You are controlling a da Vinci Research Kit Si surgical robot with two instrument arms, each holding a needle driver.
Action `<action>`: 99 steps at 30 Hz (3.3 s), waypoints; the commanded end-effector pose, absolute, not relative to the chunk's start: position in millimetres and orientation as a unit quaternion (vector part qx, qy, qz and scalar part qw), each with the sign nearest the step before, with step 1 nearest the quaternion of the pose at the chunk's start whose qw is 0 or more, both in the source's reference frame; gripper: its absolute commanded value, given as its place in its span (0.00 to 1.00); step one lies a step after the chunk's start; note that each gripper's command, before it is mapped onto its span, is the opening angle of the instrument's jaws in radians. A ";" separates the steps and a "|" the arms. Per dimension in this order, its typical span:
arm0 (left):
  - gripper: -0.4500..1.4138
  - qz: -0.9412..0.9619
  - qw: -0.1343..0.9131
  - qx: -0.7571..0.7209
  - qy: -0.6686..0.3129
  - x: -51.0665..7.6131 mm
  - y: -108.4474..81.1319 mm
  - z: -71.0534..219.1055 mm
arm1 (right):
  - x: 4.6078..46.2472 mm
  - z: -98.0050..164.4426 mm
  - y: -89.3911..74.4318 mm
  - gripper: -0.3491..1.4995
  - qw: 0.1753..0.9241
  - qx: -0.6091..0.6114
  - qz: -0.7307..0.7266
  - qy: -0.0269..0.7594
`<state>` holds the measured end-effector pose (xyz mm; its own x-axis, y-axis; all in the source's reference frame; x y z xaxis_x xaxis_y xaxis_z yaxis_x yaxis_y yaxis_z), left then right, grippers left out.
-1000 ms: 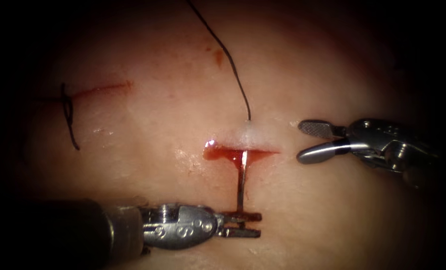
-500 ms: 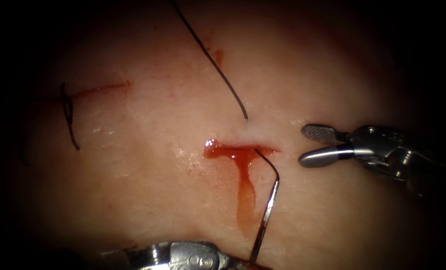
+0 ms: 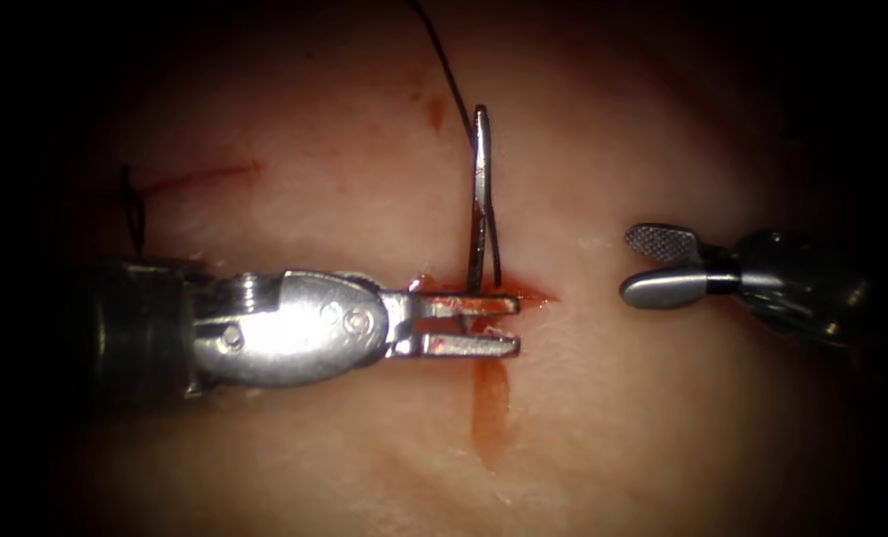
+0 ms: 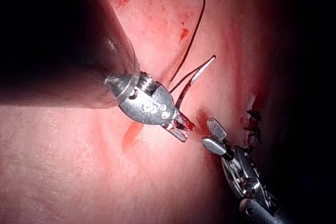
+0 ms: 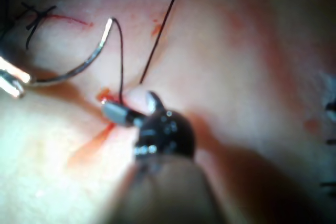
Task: Wound Closure
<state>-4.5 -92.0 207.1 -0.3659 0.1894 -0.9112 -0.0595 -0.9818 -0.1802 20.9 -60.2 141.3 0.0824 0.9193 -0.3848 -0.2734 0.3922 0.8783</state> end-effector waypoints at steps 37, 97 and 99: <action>0.00 0.830 -0.065 -0.553 0.027 -9.3 -99.7 210.5 | 28.2 144.3 -60.4 0.65 0.596 0.426 0.522 0.437; 0.00 0.829 0.136 -0.509 -0.189 -5.0 -97.2 215.1 | 26.0 142.3 -58.8 0.00 0.667 0.300 0.374 0.571; 0.00 0.829 0.149 -0.502 -0.197 -4.9 -96.9 215.8 | 26.0 142.2 -58.7 0.00 0.669 0.295 0.368 0.574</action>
<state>-4.3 -96.1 216.1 -0.4534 0.4778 -0.7524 -0.0707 -0.8608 -0.5040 25.4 -58.3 141.6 0.0685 0.8238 -0.5628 -0.1527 0.5661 0.8101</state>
